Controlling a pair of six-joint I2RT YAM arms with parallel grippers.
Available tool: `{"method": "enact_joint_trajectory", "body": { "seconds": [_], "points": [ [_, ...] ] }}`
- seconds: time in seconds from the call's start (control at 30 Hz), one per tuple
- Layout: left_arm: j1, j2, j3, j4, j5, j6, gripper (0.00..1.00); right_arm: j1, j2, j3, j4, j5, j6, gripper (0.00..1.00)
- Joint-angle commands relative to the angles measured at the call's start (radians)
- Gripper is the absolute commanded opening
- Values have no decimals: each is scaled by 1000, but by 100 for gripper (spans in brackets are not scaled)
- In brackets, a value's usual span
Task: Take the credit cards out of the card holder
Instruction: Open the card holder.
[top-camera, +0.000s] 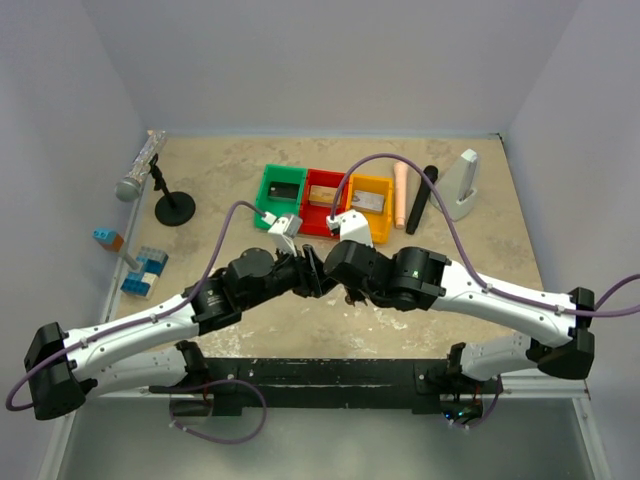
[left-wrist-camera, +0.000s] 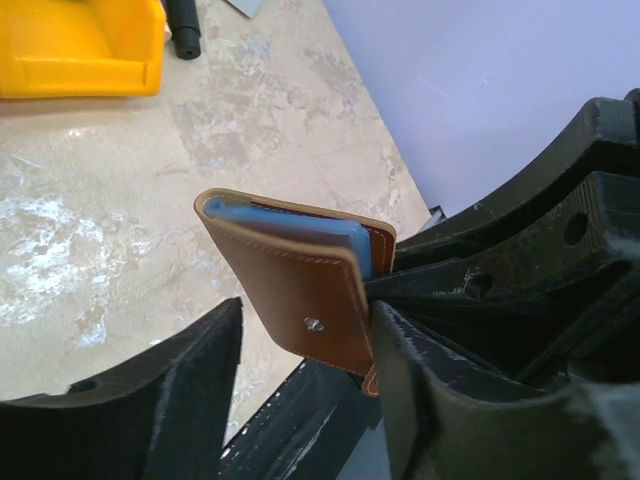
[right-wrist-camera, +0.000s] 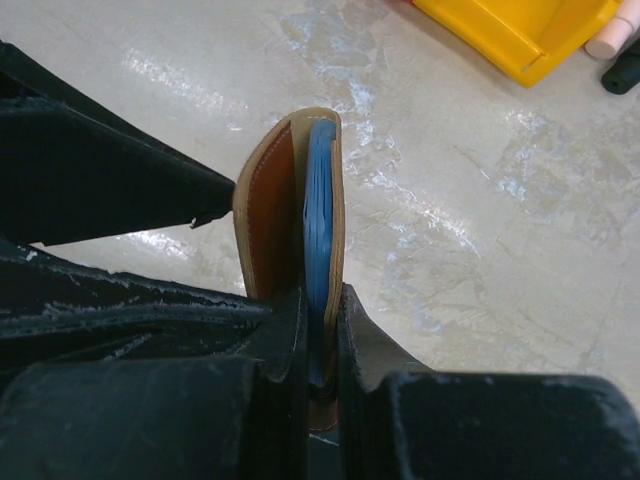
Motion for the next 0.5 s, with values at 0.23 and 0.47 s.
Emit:
{"method": "enact_joint_trajectory", "body": {
  "seconds": [0.23, 0.47],
  "points": [
    [9, -33, 23, -180, -219, 14, 42, 28, -52, 30, 12, 12, 4, 0],
    [11, -87, -10, -206, -251, 7, 44, 28, -108, -6, 19, 14, 21, 0]
  ]
}}
